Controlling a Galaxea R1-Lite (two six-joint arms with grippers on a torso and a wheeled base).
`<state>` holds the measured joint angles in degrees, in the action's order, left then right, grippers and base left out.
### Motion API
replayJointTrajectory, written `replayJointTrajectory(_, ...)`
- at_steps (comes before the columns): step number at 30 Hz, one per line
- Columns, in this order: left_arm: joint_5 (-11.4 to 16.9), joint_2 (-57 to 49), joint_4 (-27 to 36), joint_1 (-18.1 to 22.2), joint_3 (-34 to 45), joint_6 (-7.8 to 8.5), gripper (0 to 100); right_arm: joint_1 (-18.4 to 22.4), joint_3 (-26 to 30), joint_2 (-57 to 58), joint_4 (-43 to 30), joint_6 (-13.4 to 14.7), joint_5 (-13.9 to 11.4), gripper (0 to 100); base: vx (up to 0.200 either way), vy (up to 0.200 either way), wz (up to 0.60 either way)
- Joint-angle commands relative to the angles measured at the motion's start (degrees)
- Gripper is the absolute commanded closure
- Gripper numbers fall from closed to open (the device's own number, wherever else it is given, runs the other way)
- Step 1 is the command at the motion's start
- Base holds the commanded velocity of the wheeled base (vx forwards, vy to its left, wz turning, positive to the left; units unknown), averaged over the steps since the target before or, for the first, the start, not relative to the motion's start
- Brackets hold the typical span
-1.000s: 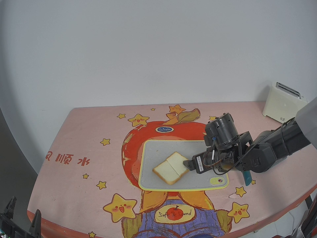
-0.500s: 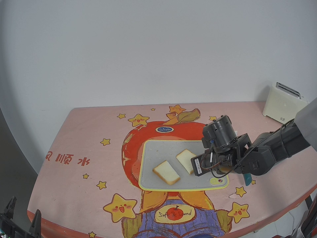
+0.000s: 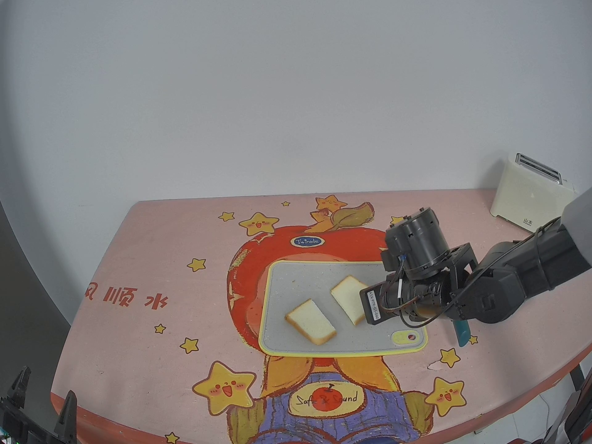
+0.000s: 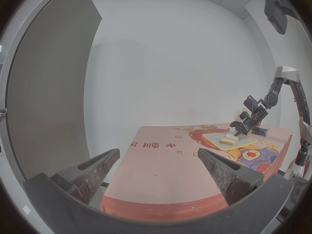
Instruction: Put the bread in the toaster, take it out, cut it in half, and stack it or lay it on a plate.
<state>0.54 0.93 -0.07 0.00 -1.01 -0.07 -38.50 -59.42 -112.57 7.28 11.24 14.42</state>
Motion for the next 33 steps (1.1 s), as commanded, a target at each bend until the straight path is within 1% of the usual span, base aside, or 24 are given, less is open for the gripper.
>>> replayJointTrajectory(1, -0.01, -0.57, -0.01, 0.0, 1.01, -0.01, 0, 0.53, 0.53, 4.73, 0.37, -0.08, 0.08, 100, 0.0, 0.0, 0.0)
replayJointTrajectory(7, -0.01, -0.57, -0.01, -0.09, 1.01, -0.01, 0, 1.67, 4.75, 11.14, 0.37, -0.08, -0.01, 100, 0.0, 0.0, 0.0)
replayJointTrajectory(10, -0.01, -0.57, -0.01, -0.09, 1.01, -0.01, 0, 2.29, 9.06, 13.87, 1.07, -0.25, 0.34, 100, 0.0, 0.0, 0.0)
replayJointTrajectory(13, -0.01, -0.57, -0.1, -0.09, 1.01, -0.01, 0, 2.2, 13.54, 17.03, 3.36, -0.34, 0.34, 100, 0.0, 0.0, 0.0)
replayJointTrajectory(14, -0.01, -0.57, -0.1, -0.09, 1.01, -0.01, 0, 2.2, 14.15, 17.38, 3.8, -0.43, 0.34, 100, 0.0, 0.0, 0.0)
replayJointTrajectory(15, -0.01, -0.57, -0.1, -0.09, 1.01, -0.01, 0, 2.11, 16.35, 18.88, 5.55, -0.34, 0.26, 100, 0.0, 0.0, 0.0)
replayJointTrajectory(17, -0.01, -0.57, -0.01, -0.09, 1.01, -0.01, 0, 2.29, 18.46, 20.37, 7.49, -0.34, 0.26, 100, 0.0, 0.0, 0.0)
replayJointTrajectory(18, -0.01, -0.57, -0.01, -0.09, 1.01, -0.01, 0, 2.29, 18.46, 20.37, 7.49, -0.34, 0.26, 100, 0.0, 0.0, 0.0)
replayJointTrajectory(19, -0.01, -0.57, -0.1, -0.09, 1.01, -0.01, 0, 2.29, 20.83, 22.39, 9.42, -0.34, 0.17, 100, 0.0, 0.0, 0.0)
replayJointTrajectory(20, -0.01, -0.57, -0.1, -0.09, 1.01, -0.01, 0, 2.29, 21.36, 22.83, 9.86, -0.34, 0.17, 100, 0.0, 0.0, 0.0)
replayJointTrajectory(23, -0.01, -0.57, -0.1, -0.09, 1.01, -0.01, 0, 1.85, 25.58, 26.96, 12.15, -0.17, -0.27, 100, 0.0, 0.0, 0.0)
replayJointTrajectory(26, -0.01, -0.57, -0.1, -0.09, 1.01, -0.01, 0, 1.67, 26.9, 28.19, 12.59, -0.34, -0.45, 100, 0.0, 0.0, 0.0)
replayJointTrajectory(29, -0.01, -0.57, -0.1, -0.09, 1.01, -0.01, 0, 1.94, 28.04, 28.9, 12.76, 0.1, -0.36, 100, 0.0, 0.0, 0.0)
replayJointTrajectory(33, -0.01, -0.57, -0.1, -0.09, 1.01, -0.01, 0, 1.85, 28.22, 28.98, 13.9, 0.19, -0.18, 100, 0.0, 0.0, 0.0)
